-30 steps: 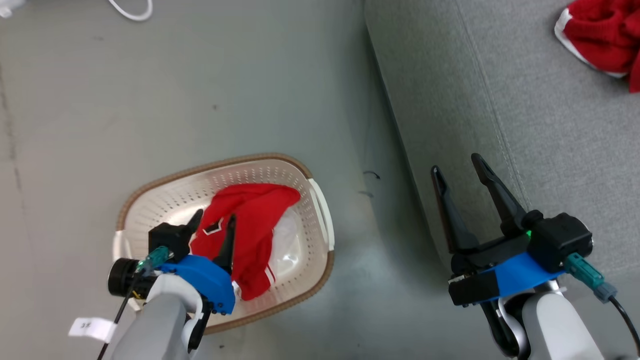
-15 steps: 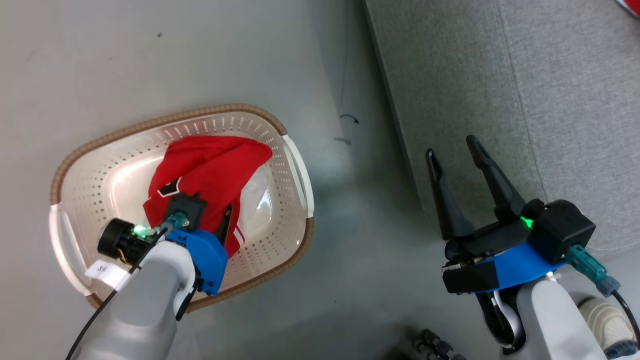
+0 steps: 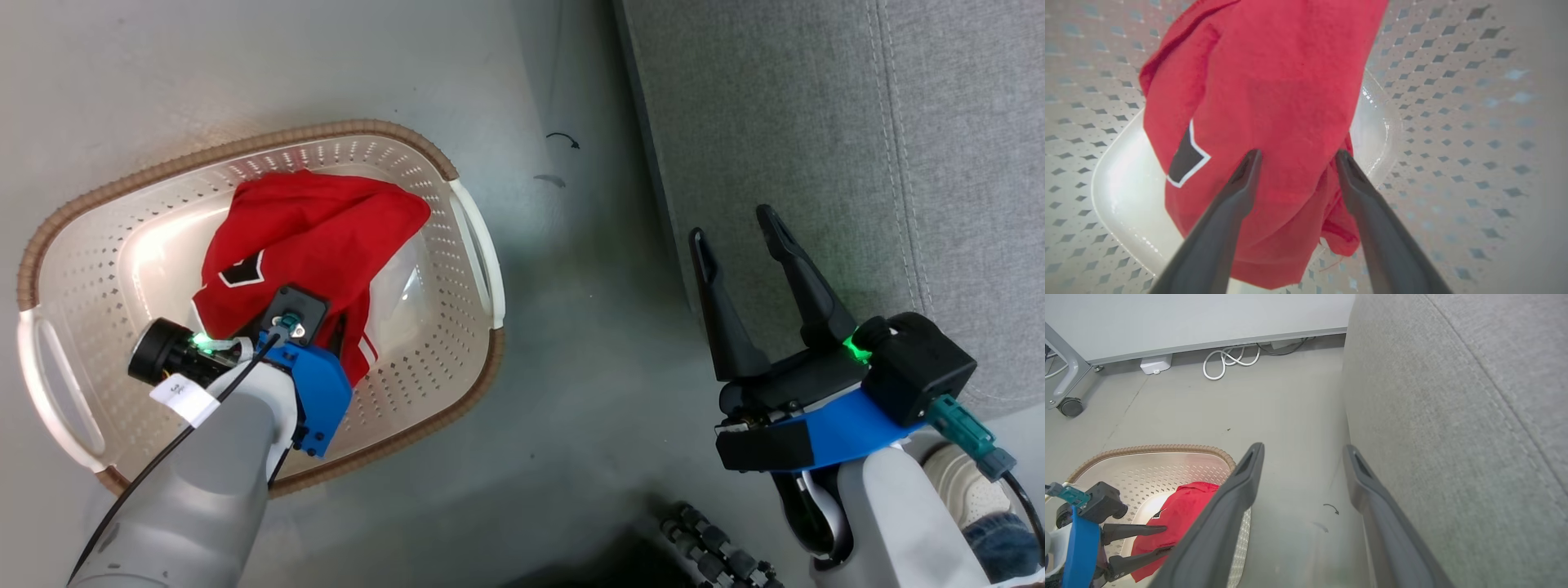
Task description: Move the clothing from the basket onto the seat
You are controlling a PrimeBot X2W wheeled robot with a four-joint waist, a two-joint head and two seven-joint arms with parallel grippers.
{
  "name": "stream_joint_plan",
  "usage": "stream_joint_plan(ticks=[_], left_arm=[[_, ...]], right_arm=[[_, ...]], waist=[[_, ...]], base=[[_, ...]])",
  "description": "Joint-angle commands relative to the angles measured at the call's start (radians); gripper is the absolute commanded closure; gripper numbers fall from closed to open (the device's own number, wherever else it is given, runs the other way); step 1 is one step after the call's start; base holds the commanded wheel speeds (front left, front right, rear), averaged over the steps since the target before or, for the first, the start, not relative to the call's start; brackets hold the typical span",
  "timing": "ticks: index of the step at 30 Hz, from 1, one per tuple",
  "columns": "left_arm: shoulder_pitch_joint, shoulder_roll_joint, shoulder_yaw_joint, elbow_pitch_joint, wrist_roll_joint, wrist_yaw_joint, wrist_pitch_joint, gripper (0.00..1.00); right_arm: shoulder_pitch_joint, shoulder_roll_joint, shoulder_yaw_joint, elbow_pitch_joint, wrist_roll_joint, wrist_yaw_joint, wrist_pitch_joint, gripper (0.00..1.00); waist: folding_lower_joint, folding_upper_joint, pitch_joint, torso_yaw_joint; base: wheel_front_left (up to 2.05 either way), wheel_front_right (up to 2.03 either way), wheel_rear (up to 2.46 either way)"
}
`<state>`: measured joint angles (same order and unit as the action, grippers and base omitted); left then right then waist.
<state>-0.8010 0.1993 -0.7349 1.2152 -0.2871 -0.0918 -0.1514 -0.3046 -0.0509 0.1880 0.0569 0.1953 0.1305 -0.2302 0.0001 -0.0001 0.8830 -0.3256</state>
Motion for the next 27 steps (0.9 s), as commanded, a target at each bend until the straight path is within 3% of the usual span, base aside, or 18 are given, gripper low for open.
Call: stream_joint_plan(ticks=[1,11,12,13,14,27], left_arm=[[-0.021,0.002,-0.004,0.005,0.007,0.007,0.001,0.0],[-0.073,0.01,-0.028,0.05,0.024,0.076,0.012,0.0],[-0.074,0.01,-0.03,0.053,0.024,0.077,0.013,0.56],[-0.077,0.011,-0.03,0.054,0.021,0.08,0.01,0.85],[-0.077,0.011,-0.027,0.056,0.015,0.075,0.012,1.0],[-0.071,0.032,-0.01,0.07,-0.031,0.039,-0.013,1.0]], right_arm=[[-0.017,0.001,0.002,-0.004,0.005,0.0,-0.005,0.0],[-0.023,0.001,0.016,0.004,0.018,0.0,-0.012,0.0],[-0.025,0.001,0.017,0.006,0.019,0.0,-0.014,0.0],[-0.026,0.001,0.02,0.007,0.022,0.0,-0.015,0.0],[-0.028,0.001,0.021,0.009,0.025,0.0,-0.016,0.0],[-0.048,0.001,0.03,0.034,0.037,0.0,-0.025,0.0]], waist=[[-0.0001,0.0001,0.007,-0.003],[-0.0001,0.0001,0.037,-0.013],[-0.0001,0.0001,0.038,-0.013],[-0.0001,0.0001,0.039,-0.014],[-0.0001,0.0001,0.039,-0.015],[-0.0001,0.0001,0.024,-0.017]], base=[[0.0,0.0,0.0],[0.0,0.0,0.0],[0.0,0.0,0.0],[0.0,0.0,0.0],[0.0,0.0,0.0],[0.0,0.0,0.0]])
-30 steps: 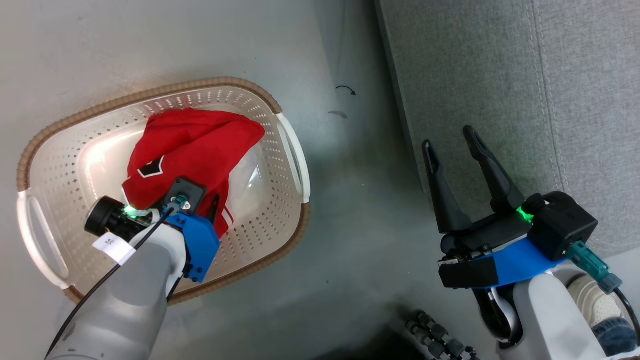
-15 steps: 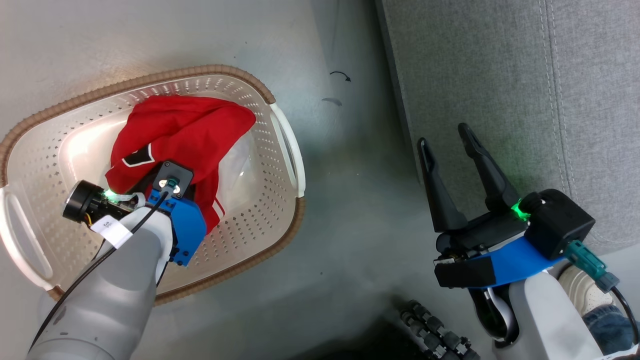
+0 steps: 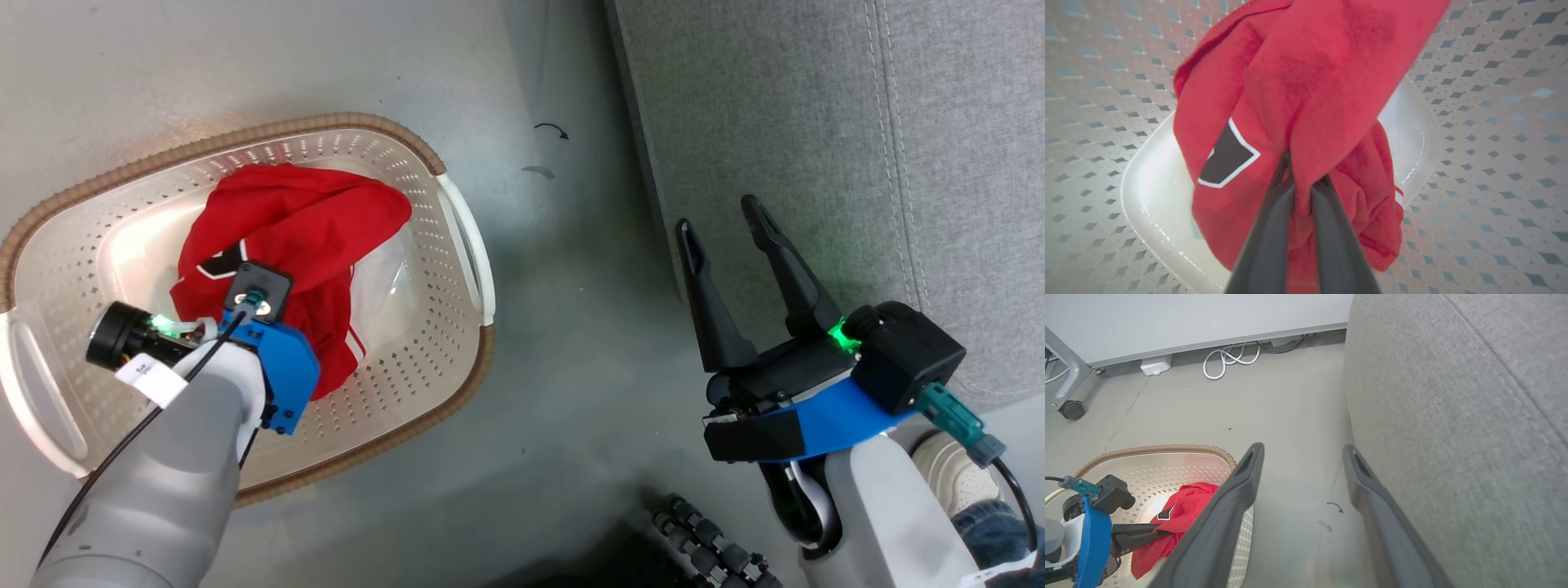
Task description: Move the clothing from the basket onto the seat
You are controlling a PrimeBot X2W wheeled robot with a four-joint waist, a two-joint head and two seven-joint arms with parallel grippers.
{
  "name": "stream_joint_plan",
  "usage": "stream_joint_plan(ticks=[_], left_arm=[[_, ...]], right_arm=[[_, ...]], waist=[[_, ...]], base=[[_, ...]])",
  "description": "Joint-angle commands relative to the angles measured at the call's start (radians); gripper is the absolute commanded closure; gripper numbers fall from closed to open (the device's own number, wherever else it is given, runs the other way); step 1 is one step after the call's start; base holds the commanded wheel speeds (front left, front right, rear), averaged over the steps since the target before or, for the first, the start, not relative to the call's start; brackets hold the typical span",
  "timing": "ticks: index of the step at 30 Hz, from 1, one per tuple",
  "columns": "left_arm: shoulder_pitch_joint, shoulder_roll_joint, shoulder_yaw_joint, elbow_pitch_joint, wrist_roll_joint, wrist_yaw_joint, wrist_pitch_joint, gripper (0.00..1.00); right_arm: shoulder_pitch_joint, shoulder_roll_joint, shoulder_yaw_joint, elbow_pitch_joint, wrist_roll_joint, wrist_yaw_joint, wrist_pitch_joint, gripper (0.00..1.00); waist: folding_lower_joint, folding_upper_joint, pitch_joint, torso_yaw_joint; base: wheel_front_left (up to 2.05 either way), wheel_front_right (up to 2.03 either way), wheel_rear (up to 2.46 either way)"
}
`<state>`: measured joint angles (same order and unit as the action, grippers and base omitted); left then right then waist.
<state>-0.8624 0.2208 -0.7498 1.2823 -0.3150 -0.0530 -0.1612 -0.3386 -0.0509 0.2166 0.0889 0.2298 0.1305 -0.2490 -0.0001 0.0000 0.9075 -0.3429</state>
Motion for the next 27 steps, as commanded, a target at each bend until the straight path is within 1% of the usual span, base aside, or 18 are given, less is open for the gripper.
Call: stream_joint_plan(ticks=[1,8,14,16,19,21,24,26,27], left_arm=[[-0.01,0.011,0.005,0.003,-0.004,-0.004,-0.008,1.0],[-0.002,0.006,0.008,0.005,-0.027,-0.025,-0.029,1.0],[0.031,-0.012,0.027,0.004,-0.066,-0.048,-0.079,1.0],[0.047,-0.024,0.025,-0.004,-0.071,-0.058,-0.092,1.0],[0.073,-0.072,0.017,-0.027,-0.076,-0.065,-0.102,1.0],[0.09,-0.087,0.016,-0.045,-0.079,-0.066,-0.105,1.0],[0.127,-0.114,0.024,-0.113,-0.08,-0.065,-0.105,1.0],[0.144,-0.12,0.036,-0.16,-0.084,-0.058,-0.105,1.0],[0.166,-0.132,0.036,-0.186,-0.082,-0.059,-0.105,1.0]], right_arm=[[-0.016,0.001,0.004,0.003,0.003,0.0,-0.007,0.0],[-0.026,0.001,0.006,0.014,-0.004,0.0,-0.009,0.0],[-0.031,0.001,-0.013,0.033,-0.023,0.0,-0.007,0.0],[-0.026,0.0,-0.02,0.042,-0.034,0.0,-0.002,0.0],[-0.006,0.0,-0.035,0.058,-0.052,0.0,0.007,0.0],[0.008,0.0,-0.044,0.06,-0.061,0.0,0.017,0.0],[0.036,0.0,-0.061,0.069,-0.075,0.0,0.032,0.0],[0.045,0.0,-0.061,0.06,-0.079,0.0,0.046,0.0],[0.064,-0.001,-0.073,0.073,-0.084,0.0,0.05,0.0]], waist=[[0.0001,0.0,-0.001,0.001],[0.0001,0.0,-0.028,0.023],[0.0001,0.0,-0.115,0.064],[0.0001,0.0,-0.157,0.087],[0.0001,0.0,-0.235,0.126],[0.0001,0.0,-0.282,0.147],[0.0001,0.0,-0.364,0.185],[0.0001,0.0,-0.392,0.195],[0.0001,0.0,-0.443,0.215]], base=[[0.0,0.0,0.0],[0.0,0.0,0.0],[0.0,0.0,0.0],[0.0,0.0,0.0],[0.0,0.0,0.0],[0.0,0.0,0.0],[0.0,0.0,0.0],[0.0,0.0,0.0],[0.0,0.0,0.0]])
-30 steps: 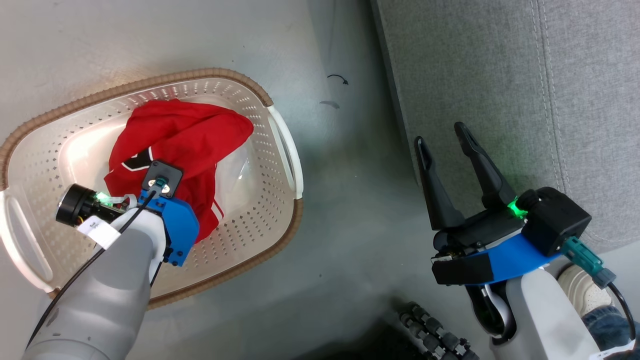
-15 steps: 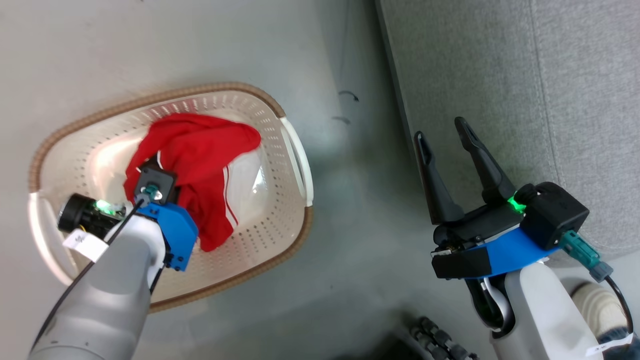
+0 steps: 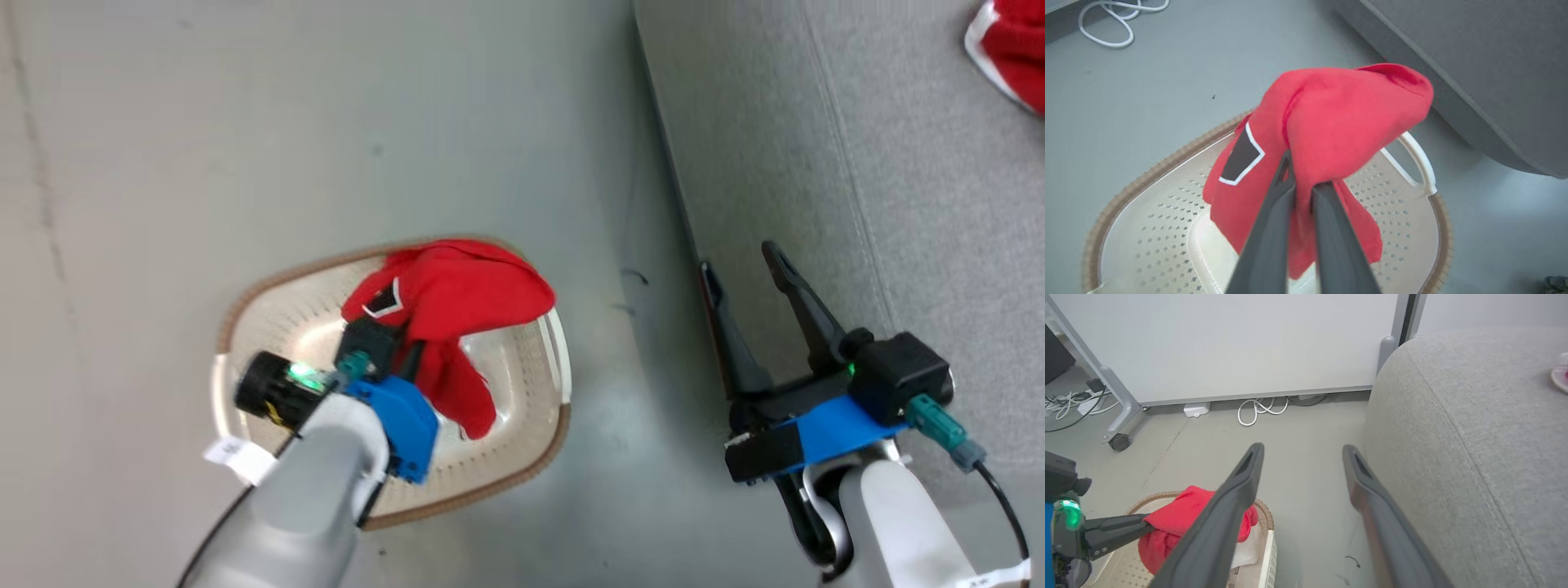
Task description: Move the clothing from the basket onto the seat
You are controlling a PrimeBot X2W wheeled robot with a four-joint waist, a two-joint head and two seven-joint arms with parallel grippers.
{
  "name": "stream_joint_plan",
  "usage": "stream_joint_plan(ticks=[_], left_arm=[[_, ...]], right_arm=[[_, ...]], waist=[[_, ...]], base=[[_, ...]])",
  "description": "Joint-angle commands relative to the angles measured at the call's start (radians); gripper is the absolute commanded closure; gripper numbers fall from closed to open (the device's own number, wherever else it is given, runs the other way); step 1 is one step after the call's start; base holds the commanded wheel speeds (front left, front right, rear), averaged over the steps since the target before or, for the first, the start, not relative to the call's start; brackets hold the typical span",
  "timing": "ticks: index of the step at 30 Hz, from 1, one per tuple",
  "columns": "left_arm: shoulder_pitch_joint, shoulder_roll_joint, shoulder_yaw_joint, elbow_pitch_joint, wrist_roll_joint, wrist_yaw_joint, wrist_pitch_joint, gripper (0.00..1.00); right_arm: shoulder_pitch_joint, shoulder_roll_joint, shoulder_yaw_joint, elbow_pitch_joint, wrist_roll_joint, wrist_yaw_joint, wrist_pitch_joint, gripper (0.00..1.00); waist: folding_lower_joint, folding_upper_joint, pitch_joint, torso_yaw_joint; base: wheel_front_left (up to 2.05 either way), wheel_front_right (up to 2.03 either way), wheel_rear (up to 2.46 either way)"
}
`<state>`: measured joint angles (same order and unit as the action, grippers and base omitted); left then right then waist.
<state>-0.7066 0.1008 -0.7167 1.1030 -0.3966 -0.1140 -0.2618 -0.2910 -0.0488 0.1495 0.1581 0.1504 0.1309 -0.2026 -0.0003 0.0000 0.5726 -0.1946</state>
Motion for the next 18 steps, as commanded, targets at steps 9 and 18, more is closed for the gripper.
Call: stream_joint_plan(ticks=[9,18], left_arm=[[0.119,-0.033,0.009,-0.156,0.014,0.003,-0.004,1.0],[0.137,-0.046,0.017,-0.249,-0.017,-0.002,-0.005,1.0]], right_arm=[[0.114,-0.003,-0.022,0.006,-0.004,0.0,0.054,0.0],[0.185,-0.002,-0.029,-0.002,0.003,0.0,0.088,0.0]], waist=[[0.0003,0.0,-0.315,0.115],[0.0003,0.0,-0.45,0.137]], base=[[0.0,0.0,0.0],[0.0,0.0,0.0]])
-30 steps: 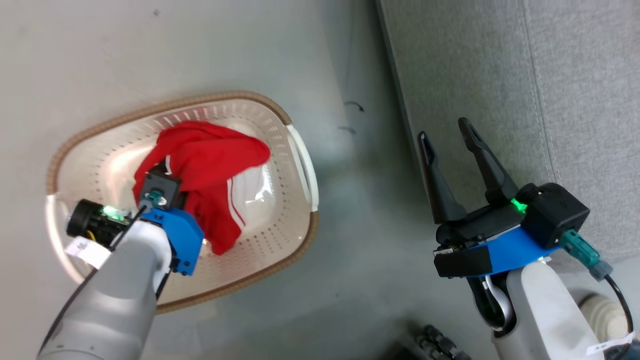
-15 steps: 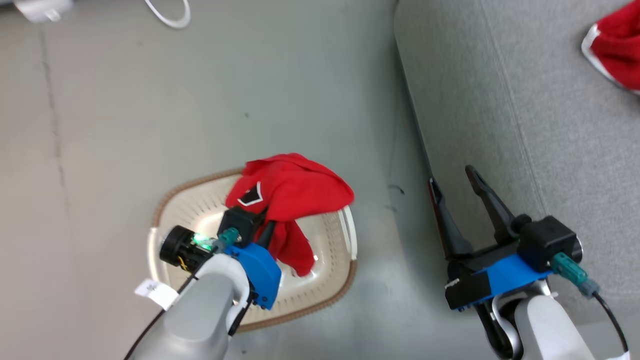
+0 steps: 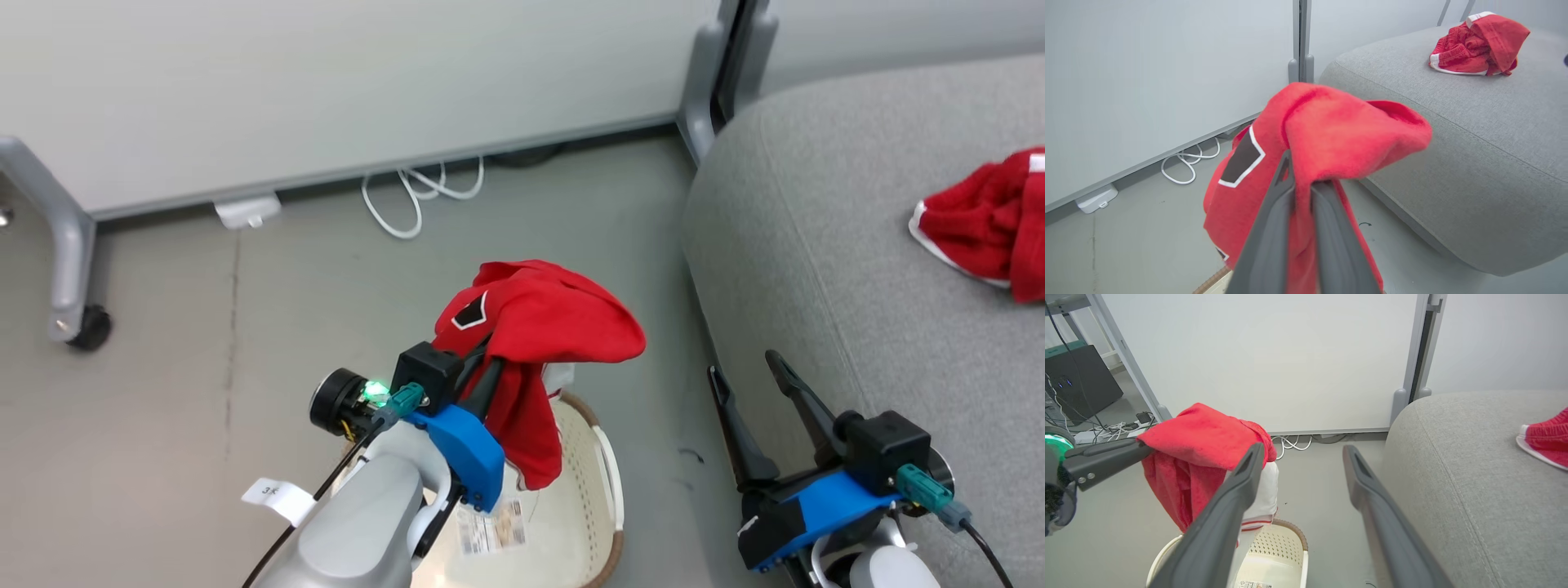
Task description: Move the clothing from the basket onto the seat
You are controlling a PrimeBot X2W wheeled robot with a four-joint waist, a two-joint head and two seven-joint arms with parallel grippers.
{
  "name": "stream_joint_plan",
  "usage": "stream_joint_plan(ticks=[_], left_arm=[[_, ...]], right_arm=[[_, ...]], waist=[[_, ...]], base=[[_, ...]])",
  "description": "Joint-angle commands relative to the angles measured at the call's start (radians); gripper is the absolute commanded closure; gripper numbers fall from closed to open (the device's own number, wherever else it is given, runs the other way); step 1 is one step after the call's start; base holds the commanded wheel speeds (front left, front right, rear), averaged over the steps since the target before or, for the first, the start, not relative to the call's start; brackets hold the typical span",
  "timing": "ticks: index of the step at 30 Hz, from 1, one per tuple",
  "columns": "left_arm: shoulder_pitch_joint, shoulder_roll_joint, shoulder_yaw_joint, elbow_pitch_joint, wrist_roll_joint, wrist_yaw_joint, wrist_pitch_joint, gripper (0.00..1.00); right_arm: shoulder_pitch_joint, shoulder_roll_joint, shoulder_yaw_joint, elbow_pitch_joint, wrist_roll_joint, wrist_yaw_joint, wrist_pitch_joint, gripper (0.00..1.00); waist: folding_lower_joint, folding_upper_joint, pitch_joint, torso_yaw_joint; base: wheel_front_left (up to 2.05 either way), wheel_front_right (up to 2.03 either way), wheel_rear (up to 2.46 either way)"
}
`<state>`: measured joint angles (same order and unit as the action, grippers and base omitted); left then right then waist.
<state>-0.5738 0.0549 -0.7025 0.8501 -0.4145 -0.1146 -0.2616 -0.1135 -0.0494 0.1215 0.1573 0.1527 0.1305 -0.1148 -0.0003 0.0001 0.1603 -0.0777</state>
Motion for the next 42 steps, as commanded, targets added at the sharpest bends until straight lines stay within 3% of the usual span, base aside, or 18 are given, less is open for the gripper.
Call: stream_joint_plan(ticks=[1,16,24,42], left_arm=[[0.001,-0.002,0.0,-0.005,-0.003,-0.003,-0.005,1.0],[-0.149,-0.004,-0.092,-0.118,-0.145,-0.014,0.049,1.0],[-0.205,-0.004,-0.169,-0.162,-0.221,0.012,0.081,1.0],[-0.242,-0.004,-0.276,-0.121,-0.317,0.044,0.057,1.0]], right_arm=[[0.013,-0.002,-0.002,-0.004,0.003,0.0,0.006,0.0],[0.051,-0.002,0.008,-0.007,0.02,0.0,0.03,0.0],[0.053,-0.002,0.025,-0.002,0.028,0.0,0.033,0.0],[-0.049,-0.002,0.142,0.063,0.063,0.0,0.088,0.0]], waist=[[0.0003,-0.0001,-0.046,0.021],[0.0003,-0.0001,-0.103,0.053],[0.0003,-0.0001,-0.117,0.056],[0.0003,-0.0001,-0.112,0.046]], base=[[0.0,0.0,0.0],[0.0,0.0,0.0],[0.0,0.0,0.0],[0.0,0.0,0.0]])
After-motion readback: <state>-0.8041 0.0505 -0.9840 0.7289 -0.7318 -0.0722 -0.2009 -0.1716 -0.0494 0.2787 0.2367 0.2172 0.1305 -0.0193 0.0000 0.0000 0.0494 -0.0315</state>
